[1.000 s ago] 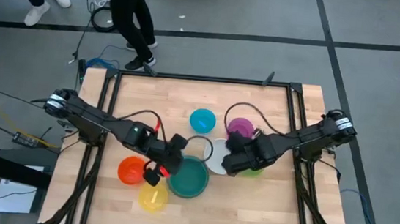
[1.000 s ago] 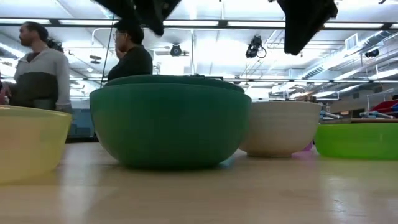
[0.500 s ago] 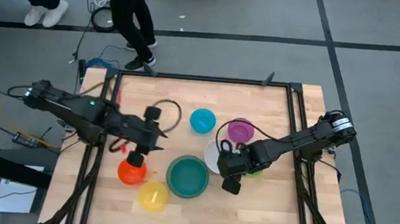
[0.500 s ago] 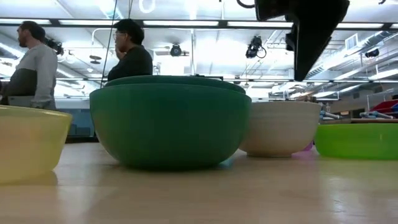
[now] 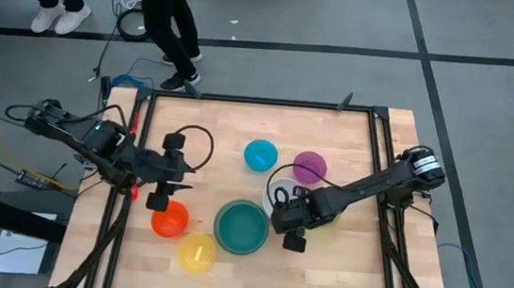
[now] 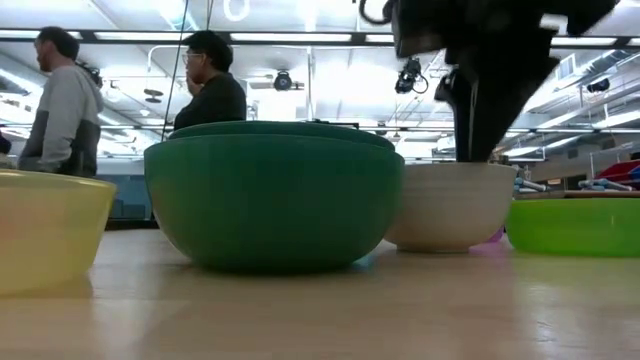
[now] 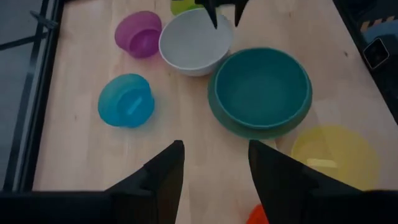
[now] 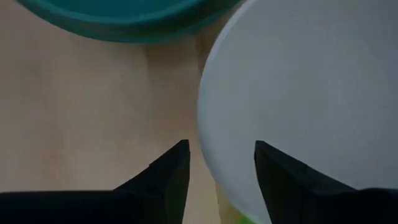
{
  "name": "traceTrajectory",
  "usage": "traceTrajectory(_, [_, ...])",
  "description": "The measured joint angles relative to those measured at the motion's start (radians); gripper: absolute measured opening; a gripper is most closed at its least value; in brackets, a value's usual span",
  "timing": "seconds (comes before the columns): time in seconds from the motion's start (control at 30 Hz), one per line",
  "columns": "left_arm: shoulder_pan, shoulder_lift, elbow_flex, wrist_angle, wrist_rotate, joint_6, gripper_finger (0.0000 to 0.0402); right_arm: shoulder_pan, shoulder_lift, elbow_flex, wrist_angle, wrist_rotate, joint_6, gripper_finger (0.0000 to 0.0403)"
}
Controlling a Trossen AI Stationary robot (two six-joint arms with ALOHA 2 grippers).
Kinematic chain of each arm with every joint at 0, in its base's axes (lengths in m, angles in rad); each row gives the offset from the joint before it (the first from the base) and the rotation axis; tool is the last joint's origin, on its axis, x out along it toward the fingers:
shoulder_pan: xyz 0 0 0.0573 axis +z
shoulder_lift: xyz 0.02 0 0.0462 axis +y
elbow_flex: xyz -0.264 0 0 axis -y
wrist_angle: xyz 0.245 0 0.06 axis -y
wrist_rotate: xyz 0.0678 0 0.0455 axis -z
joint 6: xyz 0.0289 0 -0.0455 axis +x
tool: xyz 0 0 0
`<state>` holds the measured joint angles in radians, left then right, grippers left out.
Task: Nest bowls inside each other
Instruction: Stack the white bowl on top of the dark green bowl
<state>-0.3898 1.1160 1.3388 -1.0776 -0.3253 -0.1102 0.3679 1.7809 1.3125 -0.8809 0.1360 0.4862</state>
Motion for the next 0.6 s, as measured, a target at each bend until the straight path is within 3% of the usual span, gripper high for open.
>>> traceTrajectory(0.33, [-0.001, 0.003, 0.0, -0.012, -0.053, 0.001, 0.0188, -0.027, 0.153, 0.0, 0.007, 0.0, -0.001, 0.0157])
traceTrajectory(0.43, [-0.001, -0.011, 0.0, -0.066, -0.078, -0.016, 0.0188, -0.032, 0.163, 0.012, -0.035, -0.014, -0.03, 0.011])
traceTrajectory(0.53, [0.0, -0.034, 0.0, -0.103, -0.1, -0.078, 0.0188, -0.023, 0.157, 0.058, -0.127, -0.025, -0.071, 0.0033])
traceTrajectory(0.6, [0.0, -0.049, 0.0, -0.122, -0.122, -0.12, 0.0188, -0.014, 0.147, 0.102, -0.209, -0.02, -0.095, 0.0013])
